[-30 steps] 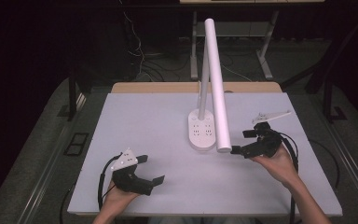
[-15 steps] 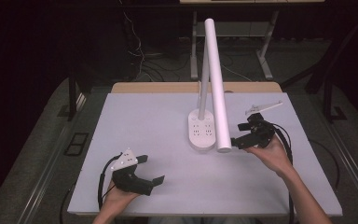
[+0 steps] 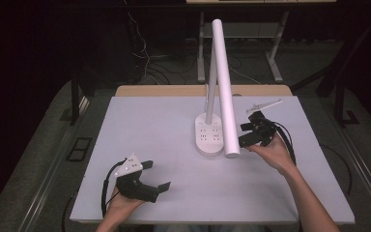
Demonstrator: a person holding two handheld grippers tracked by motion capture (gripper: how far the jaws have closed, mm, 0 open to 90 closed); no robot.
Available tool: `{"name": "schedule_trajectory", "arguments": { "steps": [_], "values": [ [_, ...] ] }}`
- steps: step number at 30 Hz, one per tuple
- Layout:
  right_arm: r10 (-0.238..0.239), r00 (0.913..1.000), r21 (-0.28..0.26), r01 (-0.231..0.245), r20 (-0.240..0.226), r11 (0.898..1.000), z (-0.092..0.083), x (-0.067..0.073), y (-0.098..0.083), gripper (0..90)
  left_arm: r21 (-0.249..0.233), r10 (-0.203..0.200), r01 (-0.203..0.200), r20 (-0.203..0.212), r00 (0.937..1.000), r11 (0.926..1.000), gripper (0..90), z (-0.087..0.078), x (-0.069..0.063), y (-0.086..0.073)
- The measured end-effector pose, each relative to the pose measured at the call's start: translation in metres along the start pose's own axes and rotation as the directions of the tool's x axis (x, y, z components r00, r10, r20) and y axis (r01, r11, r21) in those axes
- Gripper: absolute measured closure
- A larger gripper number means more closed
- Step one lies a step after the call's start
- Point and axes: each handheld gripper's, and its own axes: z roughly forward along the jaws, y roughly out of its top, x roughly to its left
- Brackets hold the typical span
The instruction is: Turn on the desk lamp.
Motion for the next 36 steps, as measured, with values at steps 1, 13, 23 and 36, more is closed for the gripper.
{"name": "schedule_trajectory", "arguments": {
  "steps": [1,13,23,36],
  "values": [
    [0.001,1.0000,0.000,-0.001,-0.001,1.000,0.002,-0.002,0.003,0.7,0.000,-0.001,0.001,-0.001,1.0000,1.0000,0.0,0.000,0.000,0.000],
    [0.020,0.9998,-0.005,-0.020,-0.003,1.000,0.022,-0.014,0.021,0.7,0.000,0.000,0.000,0.000,1.0000,1.0000,0.0,-0.001,0.001,0.000],
    [0.065,0.9977,-0.029,-0.064,0.019,0.998,0.033,-0.028,0.030,5.3,-0.002,0.000,0.000,0.001,1.0000,1.0000,0.0,-0.001,0.000,0.000],
    [0.120,0.9923,-0.059,-0.118,0.030,0.991,0.045,-0.050,0.034,23.2,0.000,0.003,-0.003,0.009,1.0000,1.0000,0.0,0.001,0.001,0.000]
  ]
}}
